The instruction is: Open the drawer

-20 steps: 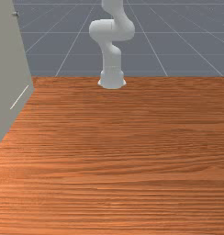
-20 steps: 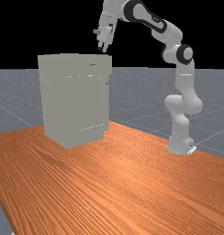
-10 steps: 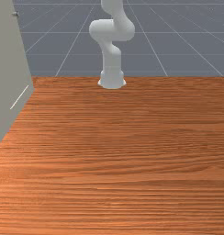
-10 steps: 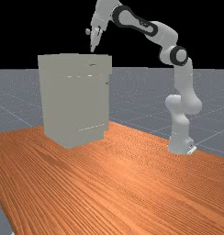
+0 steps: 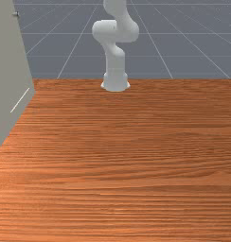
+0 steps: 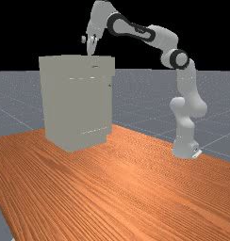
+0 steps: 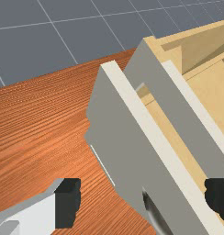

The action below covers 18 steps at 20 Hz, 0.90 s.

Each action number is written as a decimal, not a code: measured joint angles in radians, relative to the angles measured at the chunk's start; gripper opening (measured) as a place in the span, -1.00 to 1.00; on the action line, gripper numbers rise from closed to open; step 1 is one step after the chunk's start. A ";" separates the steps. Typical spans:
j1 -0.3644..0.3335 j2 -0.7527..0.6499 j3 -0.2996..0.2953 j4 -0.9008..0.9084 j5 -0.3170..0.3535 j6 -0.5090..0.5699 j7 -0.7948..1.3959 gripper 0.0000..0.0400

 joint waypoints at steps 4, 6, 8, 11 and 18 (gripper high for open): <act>-0.015 0.017 -0.010 0.001 -0.001 0.033 -0.011 1.00; -0.022 0.017 -0.015 -0.001 0.000 0.043 -0.017 0.96; -0.020 0.016 -0.016 -0.003 0.002 0.045 -0.018 1.00; -0.012 0.009 -0.018 -0.017 0.003 0.048 -0.011 1.00; 0.039 -0.059 0.020 -0.154 0.017 0.042 0.018 1.00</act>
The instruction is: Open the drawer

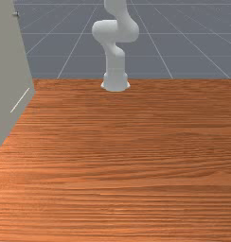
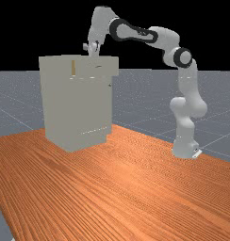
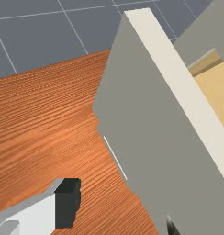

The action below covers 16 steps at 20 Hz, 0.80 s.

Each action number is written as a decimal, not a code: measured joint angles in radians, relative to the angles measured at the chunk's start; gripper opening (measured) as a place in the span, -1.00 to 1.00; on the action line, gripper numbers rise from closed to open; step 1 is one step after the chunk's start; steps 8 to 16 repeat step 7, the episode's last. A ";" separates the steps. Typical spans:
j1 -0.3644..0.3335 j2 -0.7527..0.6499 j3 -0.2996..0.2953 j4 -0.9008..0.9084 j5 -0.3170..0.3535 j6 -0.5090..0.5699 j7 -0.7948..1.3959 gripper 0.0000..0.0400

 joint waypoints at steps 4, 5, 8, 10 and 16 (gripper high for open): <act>0.079 -0.144 0.096 -0.145 0.039 -0.008 0.057 1.00; 0.099 -0.167 0.124 -0.169 0.061 -0.010 0.071 1.00; 0.139 -0.202 0.179 -0.203 0.084 -0.013 0.113 1.00; 0.139 -0.202 0.179 -0.203 0.084 -0.013 0.113 1.00; 0.139 -0.202 0.179 -0.203 0.084 -0.013 0.113 1.00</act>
